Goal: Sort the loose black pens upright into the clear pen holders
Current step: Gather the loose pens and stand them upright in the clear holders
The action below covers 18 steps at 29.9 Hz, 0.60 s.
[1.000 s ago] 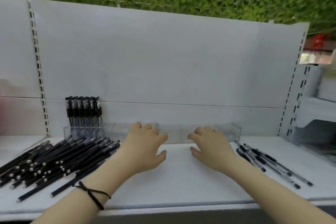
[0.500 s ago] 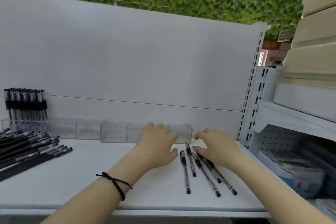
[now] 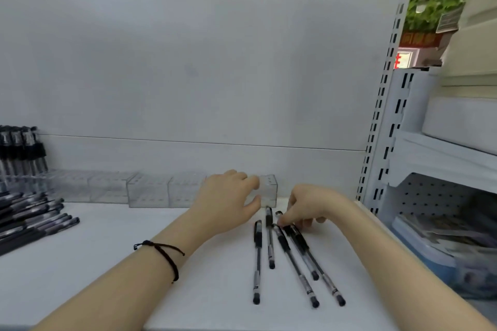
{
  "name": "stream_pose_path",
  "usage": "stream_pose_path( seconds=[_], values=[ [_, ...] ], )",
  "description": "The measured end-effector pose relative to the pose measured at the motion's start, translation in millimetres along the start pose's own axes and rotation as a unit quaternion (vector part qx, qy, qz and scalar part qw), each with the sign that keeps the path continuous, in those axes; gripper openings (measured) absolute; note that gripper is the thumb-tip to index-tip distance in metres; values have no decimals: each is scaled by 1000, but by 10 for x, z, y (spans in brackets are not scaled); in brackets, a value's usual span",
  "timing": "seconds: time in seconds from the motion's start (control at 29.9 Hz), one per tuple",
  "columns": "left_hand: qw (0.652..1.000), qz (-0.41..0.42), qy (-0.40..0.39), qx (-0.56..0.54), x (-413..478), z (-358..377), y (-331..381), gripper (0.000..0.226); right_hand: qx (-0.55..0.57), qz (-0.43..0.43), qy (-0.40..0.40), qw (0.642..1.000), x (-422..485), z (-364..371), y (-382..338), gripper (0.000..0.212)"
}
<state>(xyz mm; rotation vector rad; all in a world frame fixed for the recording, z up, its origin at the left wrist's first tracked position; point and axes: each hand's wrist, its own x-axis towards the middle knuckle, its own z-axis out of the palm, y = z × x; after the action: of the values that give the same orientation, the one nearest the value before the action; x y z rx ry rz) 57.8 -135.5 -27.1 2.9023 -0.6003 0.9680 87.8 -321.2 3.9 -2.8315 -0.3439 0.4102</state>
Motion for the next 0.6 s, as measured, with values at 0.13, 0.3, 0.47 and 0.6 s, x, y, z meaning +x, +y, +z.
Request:
stream_pose_path(
  seconds=[0.13,0.3,0.47,0.6],
  values=[
    [994,-53,-18,-97,-7,15,115,24,42,0,30,999,28,59,6,22],
    [958,-123,-44,-255,-9,80,149,17,224,-23,86,971,37,9,41,20],
    [774,-256,-54,-577,34,8,253,27,407,-73,101,905,-25,13,-17,24],
    [681,-303,-52,-665,27,-29,237,24,415,-101,127,895,-50,55,-65,16]
  ],
)
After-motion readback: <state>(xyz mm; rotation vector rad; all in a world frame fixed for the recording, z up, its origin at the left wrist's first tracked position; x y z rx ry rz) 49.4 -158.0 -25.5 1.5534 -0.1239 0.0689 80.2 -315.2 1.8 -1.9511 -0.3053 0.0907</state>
